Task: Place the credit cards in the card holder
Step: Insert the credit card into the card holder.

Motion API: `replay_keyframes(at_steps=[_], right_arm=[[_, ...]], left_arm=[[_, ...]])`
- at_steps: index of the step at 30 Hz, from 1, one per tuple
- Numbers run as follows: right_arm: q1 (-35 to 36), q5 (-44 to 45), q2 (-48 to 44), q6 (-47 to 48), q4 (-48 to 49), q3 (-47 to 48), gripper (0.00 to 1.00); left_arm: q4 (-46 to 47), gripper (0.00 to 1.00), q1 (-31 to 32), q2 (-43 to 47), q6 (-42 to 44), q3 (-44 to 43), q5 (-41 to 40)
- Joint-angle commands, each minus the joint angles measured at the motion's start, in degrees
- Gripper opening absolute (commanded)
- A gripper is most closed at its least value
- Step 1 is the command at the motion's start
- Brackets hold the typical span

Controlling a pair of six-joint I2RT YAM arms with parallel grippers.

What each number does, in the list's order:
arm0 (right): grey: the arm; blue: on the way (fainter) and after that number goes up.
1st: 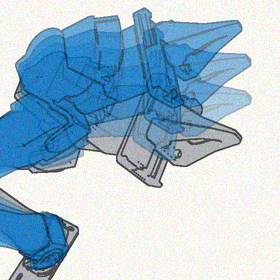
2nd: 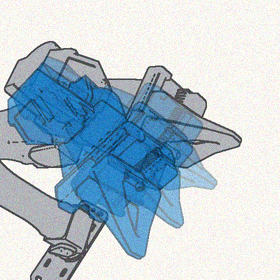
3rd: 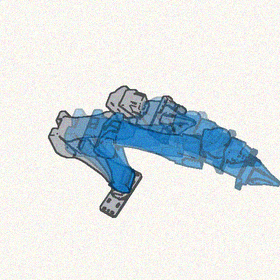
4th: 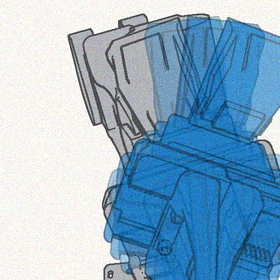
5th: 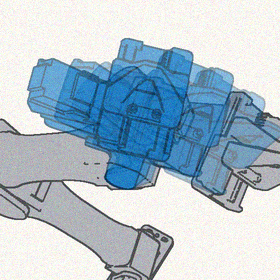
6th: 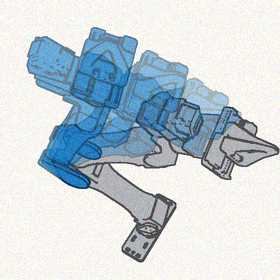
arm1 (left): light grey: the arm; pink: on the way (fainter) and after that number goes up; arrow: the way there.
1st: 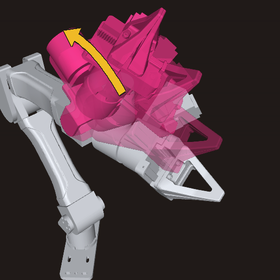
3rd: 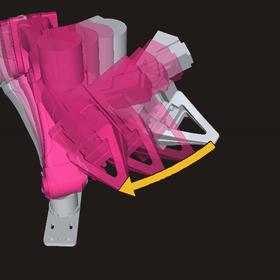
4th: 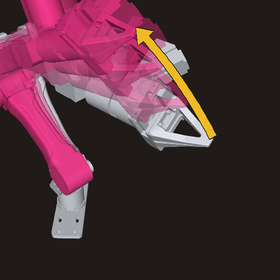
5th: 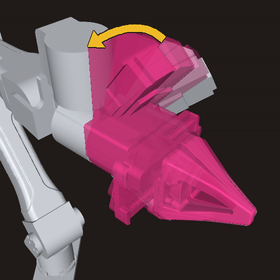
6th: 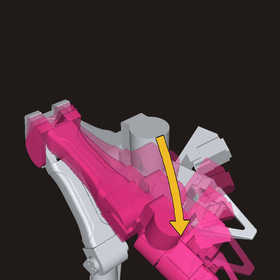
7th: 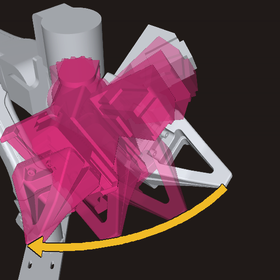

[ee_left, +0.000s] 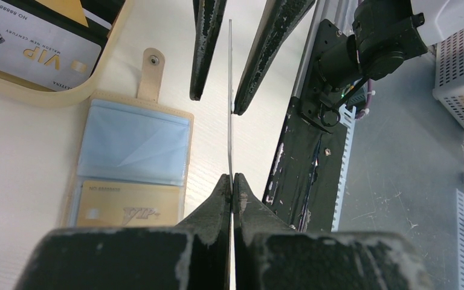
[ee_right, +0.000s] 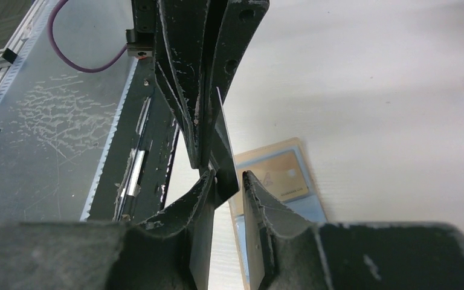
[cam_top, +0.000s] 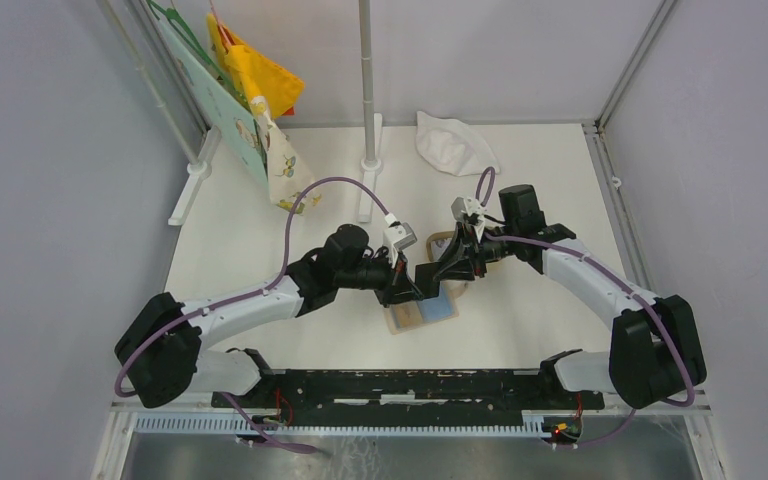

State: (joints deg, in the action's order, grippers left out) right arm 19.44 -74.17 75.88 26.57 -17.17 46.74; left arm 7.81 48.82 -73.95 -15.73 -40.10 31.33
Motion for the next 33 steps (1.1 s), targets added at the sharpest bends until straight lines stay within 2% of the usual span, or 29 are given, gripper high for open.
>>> replay_keyframes(at_steps=[1,7,9,11,13,17,20,23,25,27,29,33], right_arm=[[-0.28,-2.76,0.15,-2.53,2.97,1.79,0.28],[-0.56,-3.91,0.06,-3.43,3.46,1.69,0.27],[-0.58,-4.01,0.13,-3.99,4.0,1.6,0.21],[-0.66,-3.88,0.27,-4.79,4.57,1.43,0.09],[-0.69,-3.21,0.4,-5.78,5.32,1.13,0.01],[-0.72,-0.82,1.35,-12.01,11.12,-1.44,0.0],[-0.75,1.76,2.9,-13.46,11.63,-2.47,0.0],[-0.76,5.66,3.89,-11.44,8.06,-4.28,0.0],[-0.74,7.6,4.72,-9.13,5.0,-5.59,0.0],[-0.72,9.12,5.54,-11.05,5.9,-7.22,0.0],[-0.75,10.33,6.05,-16.7,10.72,-8.92,0.0],[-0.63,14.85,7.51,-21.94,12.98,-9.64,0.0]], left_arm=[[2.91,0.02,-0.06,1.1,1.64,-0.21,-0.58],[2.91,0.02,-0.04,0.98,1.66,-0.16,-0.78],[2.91,0.02,-0.04,1.1,1.58,-0.23,-0.9],[2.91,0.03,-0.06,1.09,1.36,-0.28,-1.28],[2.83,0.13,-0.11,1.29,0.95,-0.23,-2.24],[0.58,0.39,-0.04,3.01,-0.31,0.48,-8.06],[-3.61,0.46,-0.04,5.74,-2.1,1.73,-16.64],[-7.12,0.48,-0.05,8.15,-4.49,3.32,-23.98],[-7.44,0.48,-0.04,8.98,-5.95,4.68,-25.33],[-6.61,0.47,0.01,8.93,-7.83,6.04,-25.29],[-4.22,0.42,-0.02,8.27,-10.01,7.35,-24.72],[1.11,0.3,-0.06,4.79,-15.19,8.76,-23.88]])
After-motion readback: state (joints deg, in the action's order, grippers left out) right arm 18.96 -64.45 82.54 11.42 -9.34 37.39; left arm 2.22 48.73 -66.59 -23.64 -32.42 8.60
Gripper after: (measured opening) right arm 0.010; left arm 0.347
